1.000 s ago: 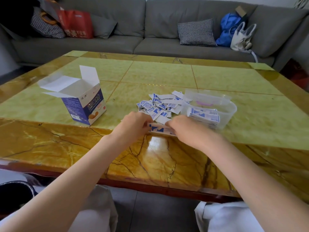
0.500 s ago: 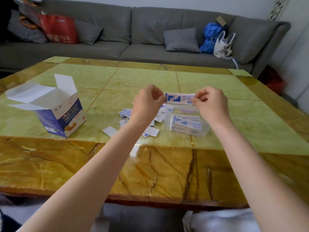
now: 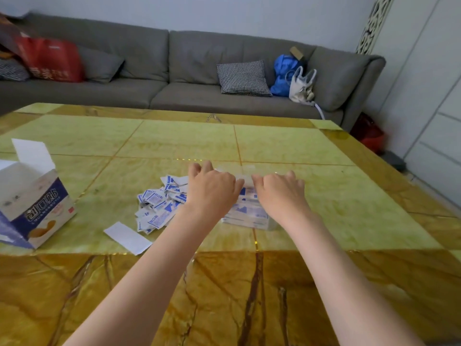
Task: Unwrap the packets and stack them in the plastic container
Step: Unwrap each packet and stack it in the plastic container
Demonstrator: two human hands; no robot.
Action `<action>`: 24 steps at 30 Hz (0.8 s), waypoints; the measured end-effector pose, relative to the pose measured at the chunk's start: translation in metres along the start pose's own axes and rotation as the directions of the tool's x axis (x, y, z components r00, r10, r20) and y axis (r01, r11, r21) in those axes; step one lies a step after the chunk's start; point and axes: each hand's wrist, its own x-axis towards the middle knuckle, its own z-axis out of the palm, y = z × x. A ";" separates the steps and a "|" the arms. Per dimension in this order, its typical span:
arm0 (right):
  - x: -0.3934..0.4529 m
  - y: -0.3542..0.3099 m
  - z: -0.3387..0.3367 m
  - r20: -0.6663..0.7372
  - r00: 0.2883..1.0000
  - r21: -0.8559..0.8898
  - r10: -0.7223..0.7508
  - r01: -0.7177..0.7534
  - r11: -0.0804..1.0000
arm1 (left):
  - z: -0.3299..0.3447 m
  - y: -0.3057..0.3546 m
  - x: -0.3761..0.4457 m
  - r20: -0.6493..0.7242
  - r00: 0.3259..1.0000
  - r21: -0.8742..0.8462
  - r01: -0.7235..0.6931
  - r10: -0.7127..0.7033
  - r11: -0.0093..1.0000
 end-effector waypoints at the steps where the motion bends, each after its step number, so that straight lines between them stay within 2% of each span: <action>1: 0.000 -0.001 -0.001 0.007 1.000 -0.018 0.000 0.000 1.000 | 0.000 0.001 0.000 0.004 1.000 0.019 -0.013 0.013 1.000; 8: 0.001 0.001 0.000 0.004 0.999 -0.016 0.033 -0.033 0.999 | 0.001 0.002 0.001 0.039 0.999 0.016 -0.026 0.026 1.000; 14: -0.004 -0.002 0.001 0.027 1.000 -0.107 -0.010 0.013 0.994 | -0.003 0.002 -0.002 0.077 0.992 0.085 -0.105 0.098 0.991; 24: -0.006 -0.003 -0.002 0.052 0.998 -0.177 -0.042 0.050 0.983 | -0.007 0.002 0.001 0.100 0.989 0.162 -0.124 0.109 0.979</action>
